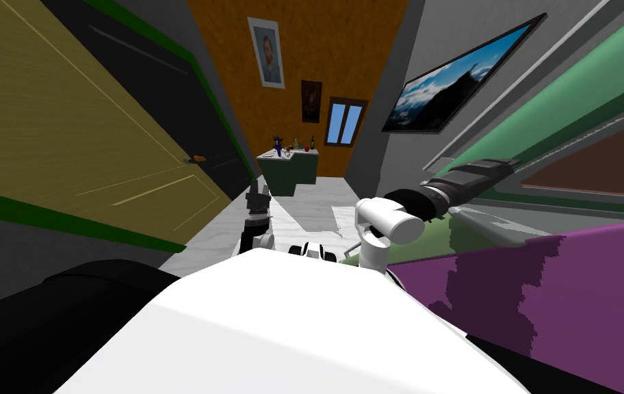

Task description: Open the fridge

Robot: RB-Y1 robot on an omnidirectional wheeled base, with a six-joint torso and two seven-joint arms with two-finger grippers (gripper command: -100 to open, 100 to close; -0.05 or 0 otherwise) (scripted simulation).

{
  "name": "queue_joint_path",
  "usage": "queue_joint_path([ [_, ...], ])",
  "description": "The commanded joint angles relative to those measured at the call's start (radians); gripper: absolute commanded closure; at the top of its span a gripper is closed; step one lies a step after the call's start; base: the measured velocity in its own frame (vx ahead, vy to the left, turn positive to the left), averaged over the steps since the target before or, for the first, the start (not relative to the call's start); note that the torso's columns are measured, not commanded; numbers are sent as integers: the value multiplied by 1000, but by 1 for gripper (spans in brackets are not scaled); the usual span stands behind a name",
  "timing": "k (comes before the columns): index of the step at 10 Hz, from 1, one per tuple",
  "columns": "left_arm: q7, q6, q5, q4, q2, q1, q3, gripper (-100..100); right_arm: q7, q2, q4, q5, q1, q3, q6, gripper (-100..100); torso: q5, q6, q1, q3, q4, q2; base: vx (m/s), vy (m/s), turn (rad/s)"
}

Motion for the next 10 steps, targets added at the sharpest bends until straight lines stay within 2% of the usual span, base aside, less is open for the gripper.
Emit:
queue_joint_path([
  [1, 0, 0, 0, 0, 0, 0, 0, 0, -16, 56, 7, -16, -1, -1, -25, -100, 0, 0, 0, -1, -1, -2, -4, -28, 14],
  [3, 0, 0, 0, 0, 0, 0, 0, 0, -22, 102, 8, -26, -6, 0, -30, -100, 2, 0, 3, -3, -1, -4, -7, -11, 23],
  [4, 0, 0, 0, 0, 0, 0, 0, 0, -25, 87, 1, -20, -6, 10, -18, -100, 2, 0, 4, -3, -1, -4, -4, 7, 22],
  [5, 0, 0, 0, 0, 0, 0, 0, 0, 12, 91, 0, -19, -47, 10, -8, -100, 2, -1, 6, -3, -2, -5, 9, 10, 18],
  [8, 0, 0, 0, 0, 0, 0, 0, 0, 66, 97, 3, -18, -100, 6, -1, -100, 9, 0, 10, -3, 4, -1, 22, -11, 9],
  [9, 0, 0, 0, 0, 0, 0, 0, 0, 51, 99, 8, -20, -91, 12, -3, -100, 11, 1, 10, -1, 7, 3, 17, 2, 24],
  [10, 0, 0, 0, 0, 0, 0, 0, 0, 30, 93, 1, -18, -65, 9, -6, 100, 10, 0, 13, 1, 6, 5, -3, 8, -9],
])
